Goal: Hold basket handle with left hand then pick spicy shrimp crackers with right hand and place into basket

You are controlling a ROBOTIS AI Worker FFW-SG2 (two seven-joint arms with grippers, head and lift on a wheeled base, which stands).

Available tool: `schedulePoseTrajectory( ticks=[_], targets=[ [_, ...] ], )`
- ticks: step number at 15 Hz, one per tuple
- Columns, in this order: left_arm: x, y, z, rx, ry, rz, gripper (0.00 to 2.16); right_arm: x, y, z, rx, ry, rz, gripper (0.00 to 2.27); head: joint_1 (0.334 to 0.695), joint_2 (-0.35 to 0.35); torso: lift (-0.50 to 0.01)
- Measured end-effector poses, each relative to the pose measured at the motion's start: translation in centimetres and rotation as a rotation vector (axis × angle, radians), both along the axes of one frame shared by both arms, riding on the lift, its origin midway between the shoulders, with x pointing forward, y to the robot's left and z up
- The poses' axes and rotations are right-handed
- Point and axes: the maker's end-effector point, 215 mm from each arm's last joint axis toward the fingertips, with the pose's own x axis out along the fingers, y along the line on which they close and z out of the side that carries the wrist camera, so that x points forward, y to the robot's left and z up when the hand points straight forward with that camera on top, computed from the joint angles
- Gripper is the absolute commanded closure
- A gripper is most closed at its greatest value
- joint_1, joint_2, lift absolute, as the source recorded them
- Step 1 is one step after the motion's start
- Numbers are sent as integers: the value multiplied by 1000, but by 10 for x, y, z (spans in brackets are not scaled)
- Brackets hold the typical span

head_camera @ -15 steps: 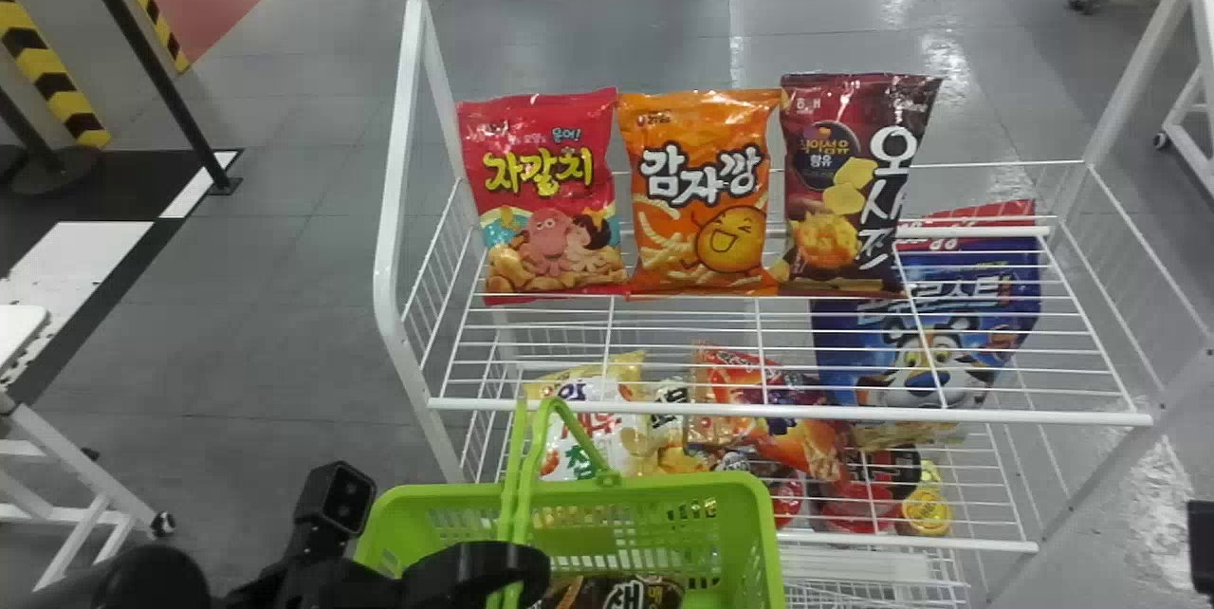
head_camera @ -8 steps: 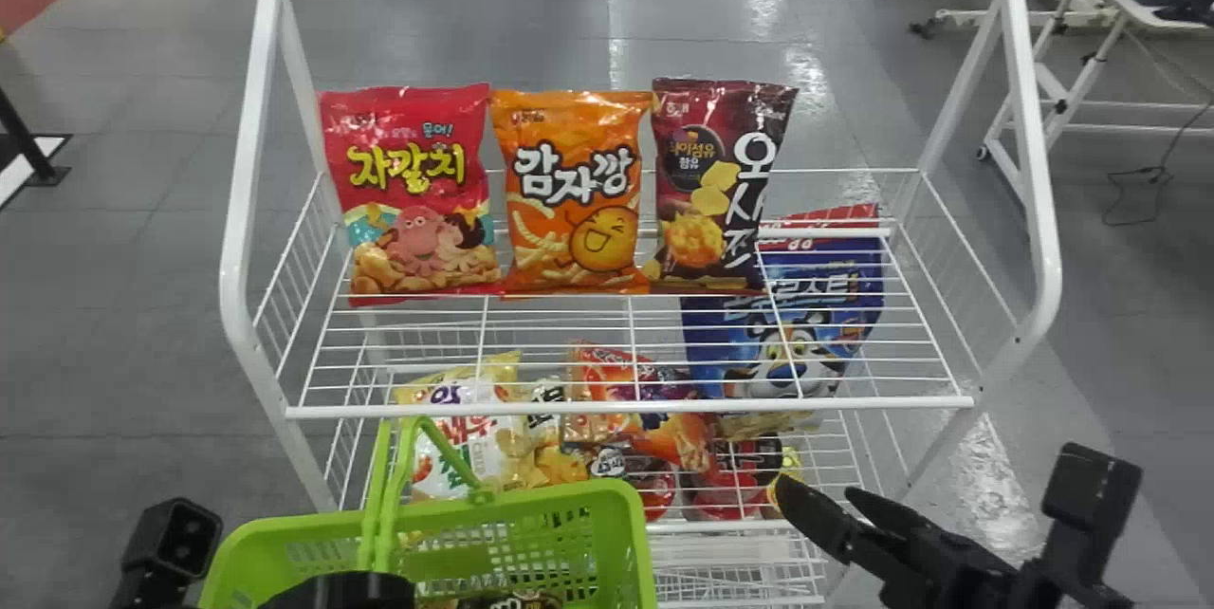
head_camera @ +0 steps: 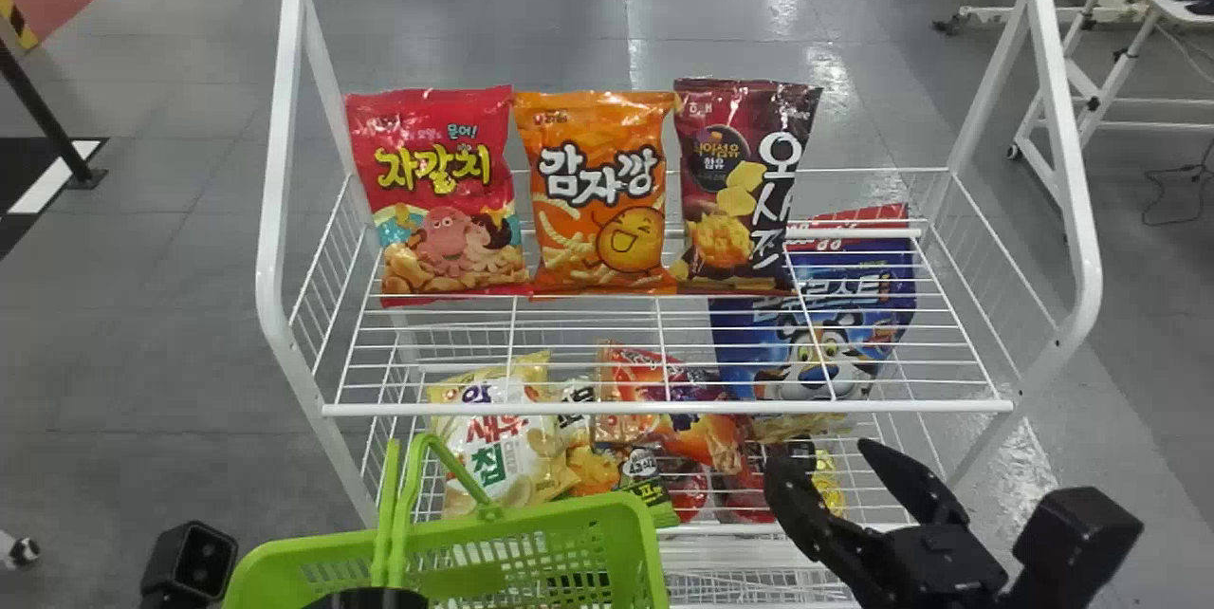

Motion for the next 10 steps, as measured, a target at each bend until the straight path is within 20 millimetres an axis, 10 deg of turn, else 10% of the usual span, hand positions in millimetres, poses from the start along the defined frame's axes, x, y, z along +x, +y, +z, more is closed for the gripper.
schedulePoseTrajectory(
  ticks=[10],
  targets=[
    [-2,1,-1,0,5,3,2142,-21,-13,8,-90,-198,-127,90,695,1,-7]
  ],
)
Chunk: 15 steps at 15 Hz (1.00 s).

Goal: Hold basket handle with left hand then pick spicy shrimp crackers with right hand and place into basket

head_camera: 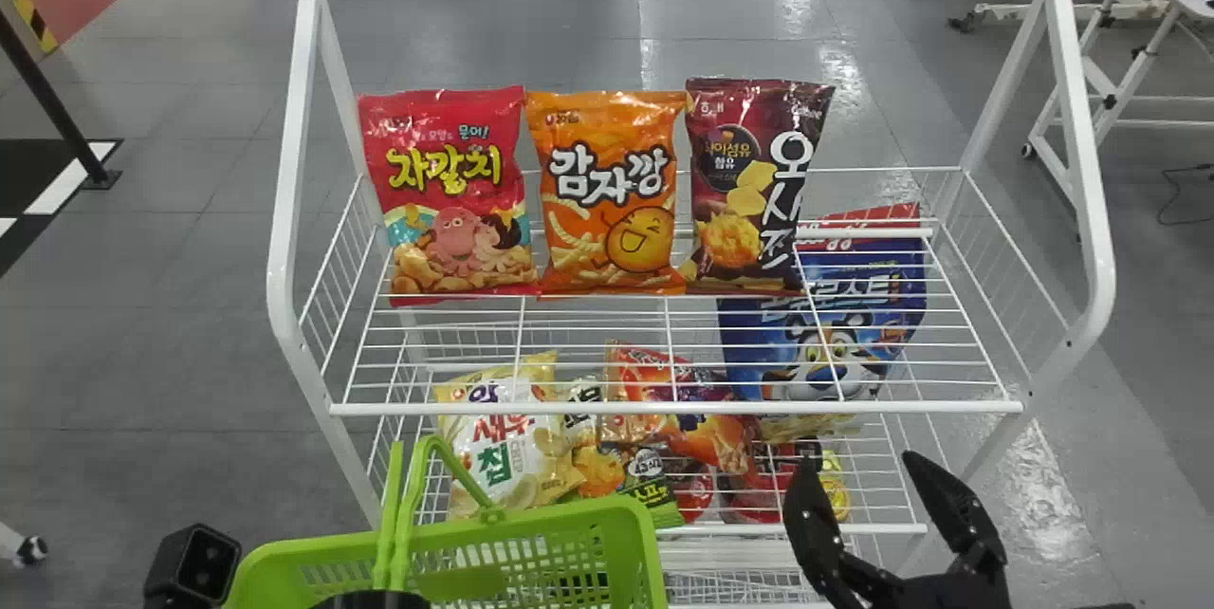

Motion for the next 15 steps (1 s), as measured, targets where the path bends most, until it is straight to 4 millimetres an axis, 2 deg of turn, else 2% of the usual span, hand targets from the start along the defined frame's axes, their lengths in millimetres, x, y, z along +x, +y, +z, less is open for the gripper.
schedulePoseTrajectory(
  ticks=[5,15],
  targets=[
    [0,0,-1,3,-1,1,2142,-4,1,-5,-5,10,0,90,695,3,-7],
    [1,1,-2,5,0,4,2138,-5,1,0,-17,-13,-13,90,695,4,-7]
  ],
)
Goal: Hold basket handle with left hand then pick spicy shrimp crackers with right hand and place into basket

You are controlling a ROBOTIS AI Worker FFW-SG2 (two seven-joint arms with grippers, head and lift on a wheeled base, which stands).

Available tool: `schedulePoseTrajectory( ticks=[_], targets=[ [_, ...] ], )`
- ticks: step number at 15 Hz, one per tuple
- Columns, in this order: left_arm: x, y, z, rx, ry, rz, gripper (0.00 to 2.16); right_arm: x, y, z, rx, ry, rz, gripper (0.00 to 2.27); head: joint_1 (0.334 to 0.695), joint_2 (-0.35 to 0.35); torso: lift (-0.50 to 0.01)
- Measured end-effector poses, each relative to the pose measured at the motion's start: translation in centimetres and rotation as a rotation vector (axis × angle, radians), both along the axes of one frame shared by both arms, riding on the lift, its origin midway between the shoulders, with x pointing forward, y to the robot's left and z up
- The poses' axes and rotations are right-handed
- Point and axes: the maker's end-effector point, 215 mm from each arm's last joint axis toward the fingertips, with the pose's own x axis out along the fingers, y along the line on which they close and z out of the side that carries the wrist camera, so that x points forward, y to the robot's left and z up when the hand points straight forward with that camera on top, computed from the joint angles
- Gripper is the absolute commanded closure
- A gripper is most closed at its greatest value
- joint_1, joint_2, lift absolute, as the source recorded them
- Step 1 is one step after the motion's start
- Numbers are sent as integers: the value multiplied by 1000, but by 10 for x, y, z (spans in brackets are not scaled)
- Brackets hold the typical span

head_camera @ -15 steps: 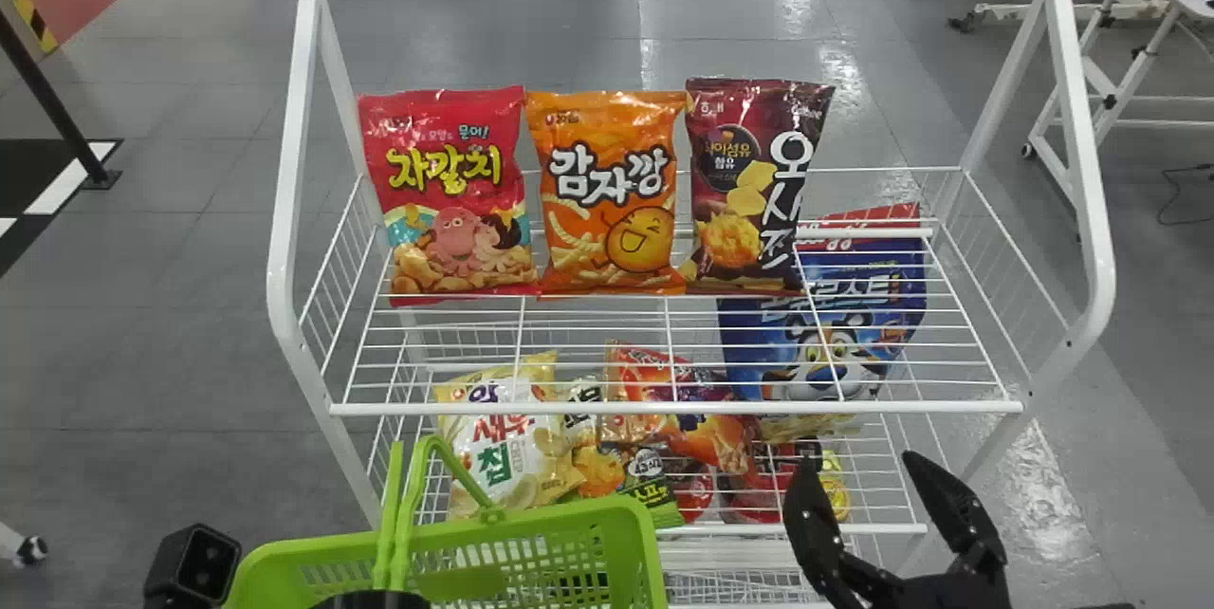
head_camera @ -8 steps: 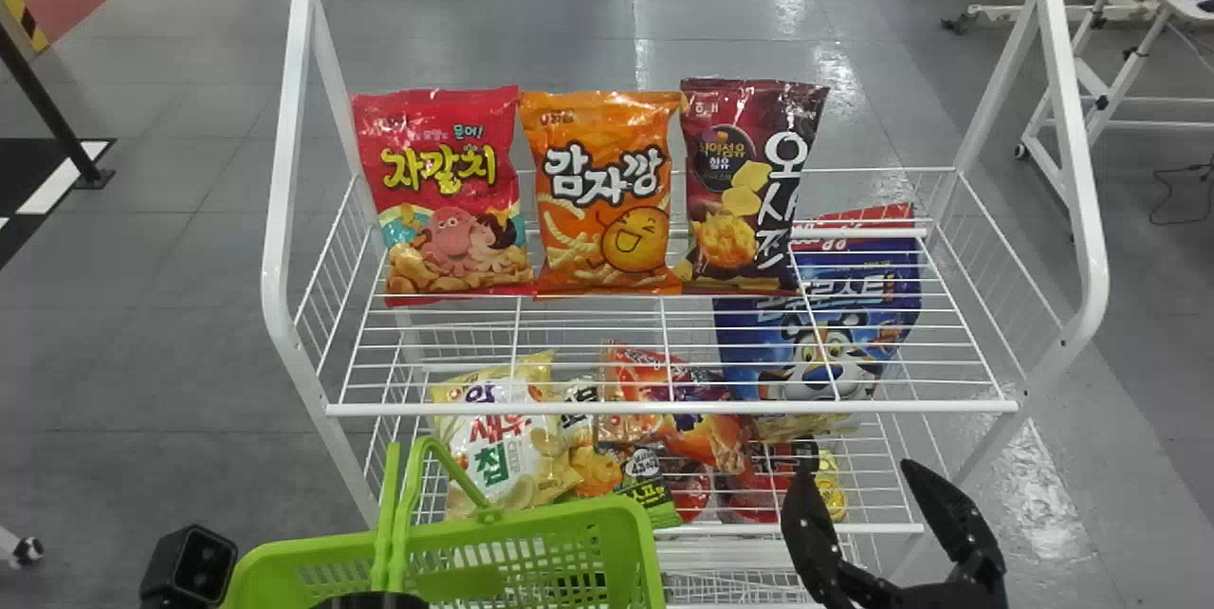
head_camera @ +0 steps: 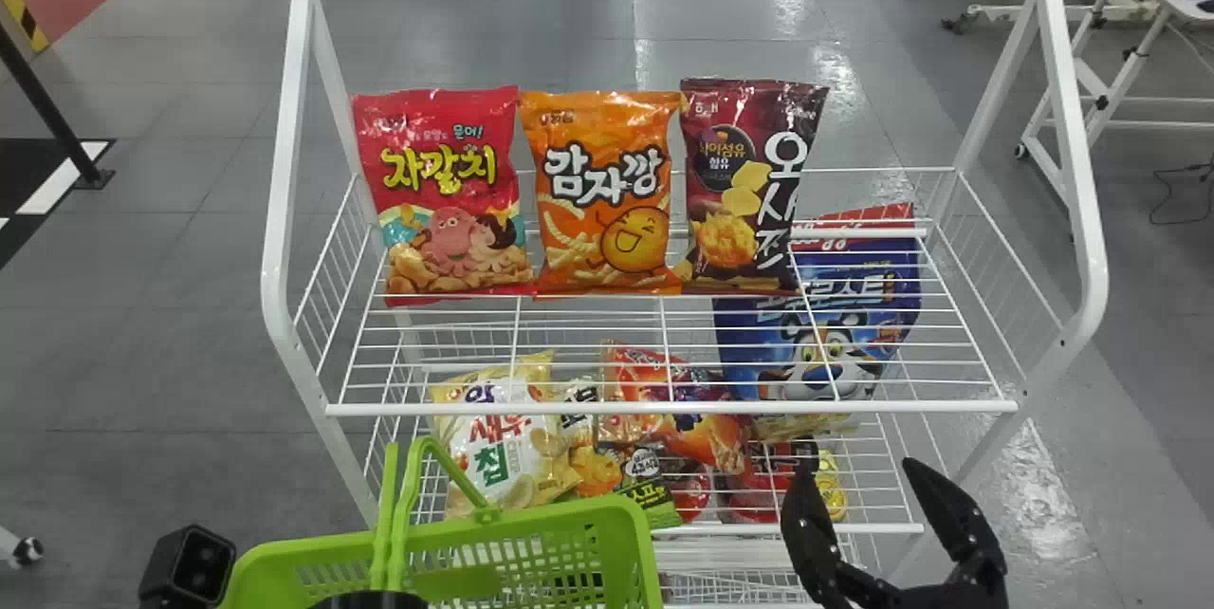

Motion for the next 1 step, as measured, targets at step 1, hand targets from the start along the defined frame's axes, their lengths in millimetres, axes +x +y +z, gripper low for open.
schedulePoseTrajectory(
  ticks=[1],
  targets=[
    [0,0,0,0,-1,0,2142,0,0,0,-1,-2,0,90,695,4,-7]
  ],
)
